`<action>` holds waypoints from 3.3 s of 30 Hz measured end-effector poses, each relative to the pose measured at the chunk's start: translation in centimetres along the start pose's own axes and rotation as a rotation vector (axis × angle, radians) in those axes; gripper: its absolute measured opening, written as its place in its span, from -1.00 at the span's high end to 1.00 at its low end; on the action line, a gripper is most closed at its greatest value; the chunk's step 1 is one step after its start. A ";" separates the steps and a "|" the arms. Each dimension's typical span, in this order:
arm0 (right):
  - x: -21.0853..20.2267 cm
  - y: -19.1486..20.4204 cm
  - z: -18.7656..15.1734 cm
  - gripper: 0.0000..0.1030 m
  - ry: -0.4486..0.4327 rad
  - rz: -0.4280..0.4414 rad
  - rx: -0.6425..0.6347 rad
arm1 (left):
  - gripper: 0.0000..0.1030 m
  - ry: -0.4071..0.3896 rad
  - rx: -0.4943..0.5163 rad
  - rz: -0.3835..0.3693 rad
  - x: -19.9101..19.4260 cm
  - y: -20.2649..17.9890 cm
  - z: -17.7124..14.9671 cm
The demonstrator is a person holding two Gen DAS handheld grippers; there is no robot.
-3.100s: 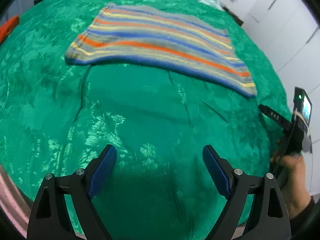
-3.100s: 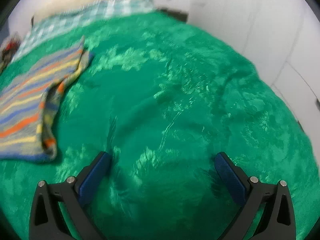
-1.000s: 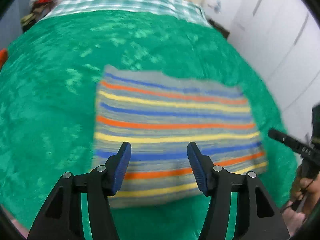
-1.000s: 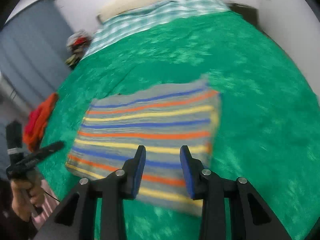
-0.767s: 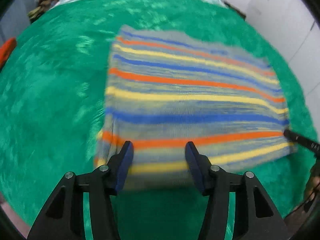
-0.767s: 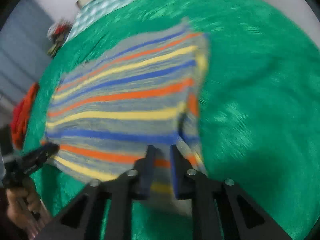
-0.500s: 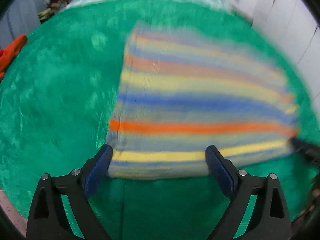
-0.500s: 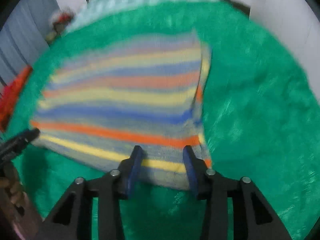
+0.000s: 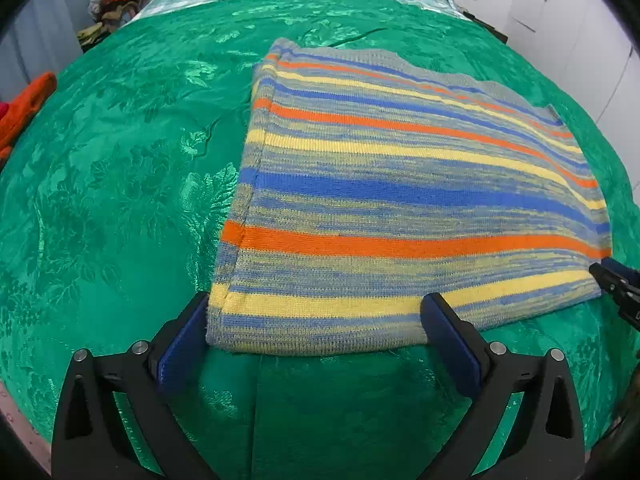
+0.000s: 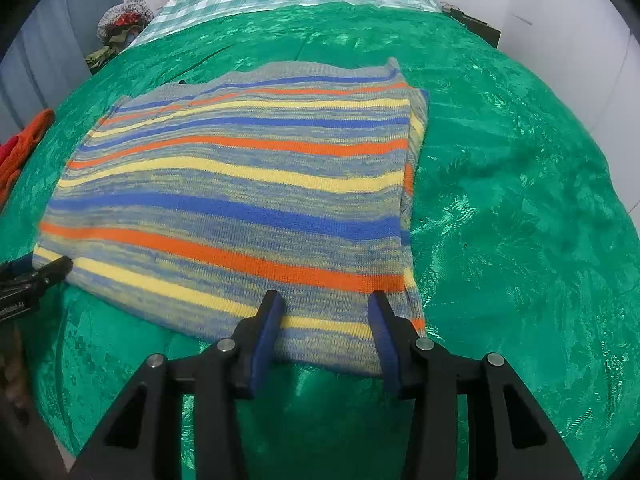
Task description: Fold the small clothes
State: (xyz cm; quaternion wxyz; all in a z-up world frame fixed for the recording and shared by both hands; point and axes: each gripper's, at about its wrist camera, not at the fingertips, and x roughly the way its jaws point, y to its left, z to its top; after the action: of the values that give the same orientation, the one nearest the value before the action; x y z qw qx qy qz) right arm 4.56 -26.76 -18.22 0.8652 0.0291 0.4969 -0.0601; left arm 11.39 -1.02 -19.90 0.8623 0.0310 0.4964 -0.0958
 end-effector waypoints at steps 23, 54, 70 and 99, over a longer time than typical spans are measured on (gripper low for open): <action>0.1 -0.1 -0.1 0.12 -0.007 0.006 0.005 | -0.99 -0.002 -0.001 0.001 -0.2 -0.1 -0.2; 0.1 0.0 0.0 0.12 -0.011 0.004 0.004 | -0.99 -0.004 -0.001 0.003 -0.1 -0.1 -0.2; -3.0 -2.0 1.1 -0.27 0.038 0.102 0.037 | -0.96 -0.101 0.178 -0.012 -5.6 -5.5 0.1; 0.2 4.3 26.0 0.81 0.054 0.549 0.024 | 0.89 -0.132 -0.086 -0.419 -6.8 -0.8 7.2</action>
State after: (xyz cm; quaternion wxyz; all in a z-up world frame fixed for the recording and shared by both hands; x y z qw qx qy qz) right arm 27.53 -25.37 -5.34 0.8351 0.1747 0.4926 0.1713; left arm 14.00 -1.98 -10.43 0.8546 -0.1159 0.4381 -0.2536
